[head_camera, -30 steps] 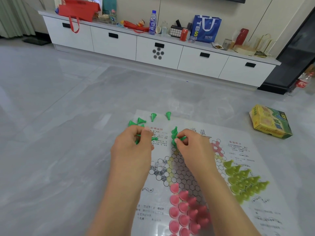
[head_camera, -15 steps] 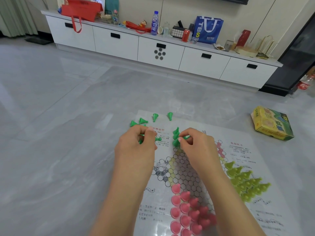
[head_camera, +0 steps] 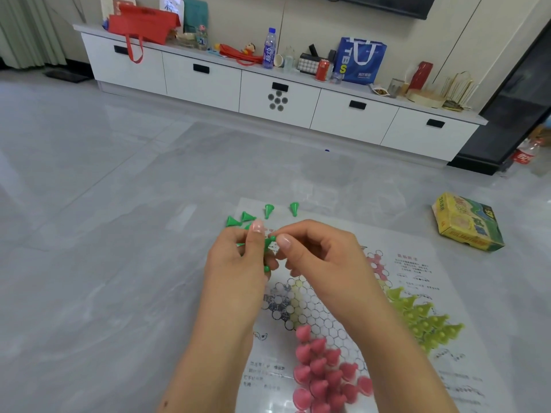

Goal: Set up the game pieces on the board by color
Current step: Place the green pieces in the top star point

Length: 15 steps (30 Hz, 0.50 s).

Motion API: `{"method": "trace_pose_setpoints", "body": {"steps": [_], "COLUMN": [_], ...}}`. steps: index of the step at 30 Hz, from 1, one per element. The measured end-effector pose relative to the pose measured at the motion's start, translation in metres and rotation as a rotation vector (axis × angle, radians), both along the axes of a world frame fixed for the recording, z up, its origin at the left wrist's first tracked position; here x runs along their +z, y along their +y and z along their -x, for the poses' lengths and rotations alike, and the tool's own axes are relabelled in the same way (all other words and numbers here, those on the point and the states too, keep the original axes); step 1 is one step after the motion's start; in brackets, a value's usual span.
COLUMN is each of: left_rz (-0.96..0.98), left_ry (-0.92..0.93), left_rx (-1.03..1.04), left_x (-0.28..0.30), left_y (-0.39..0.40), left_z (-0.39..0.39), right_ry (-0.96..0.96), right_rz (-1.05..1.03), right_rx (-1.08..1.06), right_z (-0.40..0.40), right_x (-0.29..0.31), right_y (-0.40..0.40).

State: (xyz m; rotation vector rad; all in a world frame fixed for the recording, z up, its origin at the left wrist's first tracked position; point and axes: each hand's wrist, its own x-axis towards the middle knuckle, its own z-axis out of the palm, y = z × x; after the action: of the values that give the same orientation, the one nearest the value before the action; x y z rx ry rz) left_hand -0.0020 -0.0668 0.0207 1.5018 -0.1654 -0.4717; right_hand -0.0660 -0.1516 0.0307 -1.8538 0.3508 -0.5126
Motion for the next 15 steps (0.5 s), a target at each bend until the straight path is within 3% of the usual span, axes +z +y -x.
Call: {"method": "trace_pose_setpoints", "body": {"steps": [9, 15], "left_rz": [-0.116, -0.197], "left_ry": [-0.091, 0.004], "left_rx": [-0.094, -0.141], "left_x": [0.0, 0.001], "left_y": [0.001, 0.001], "left_z": [0.0, 0.0], "right_ry": [0.0, 0.08], "right_rz": [-0.009, -0.013], "right_rx": [-0.063, -0.429], "right_z": [0.004, 0.019], "right_x": [0.0, -0.012], "right_y": [-0.006, -0.046]}}
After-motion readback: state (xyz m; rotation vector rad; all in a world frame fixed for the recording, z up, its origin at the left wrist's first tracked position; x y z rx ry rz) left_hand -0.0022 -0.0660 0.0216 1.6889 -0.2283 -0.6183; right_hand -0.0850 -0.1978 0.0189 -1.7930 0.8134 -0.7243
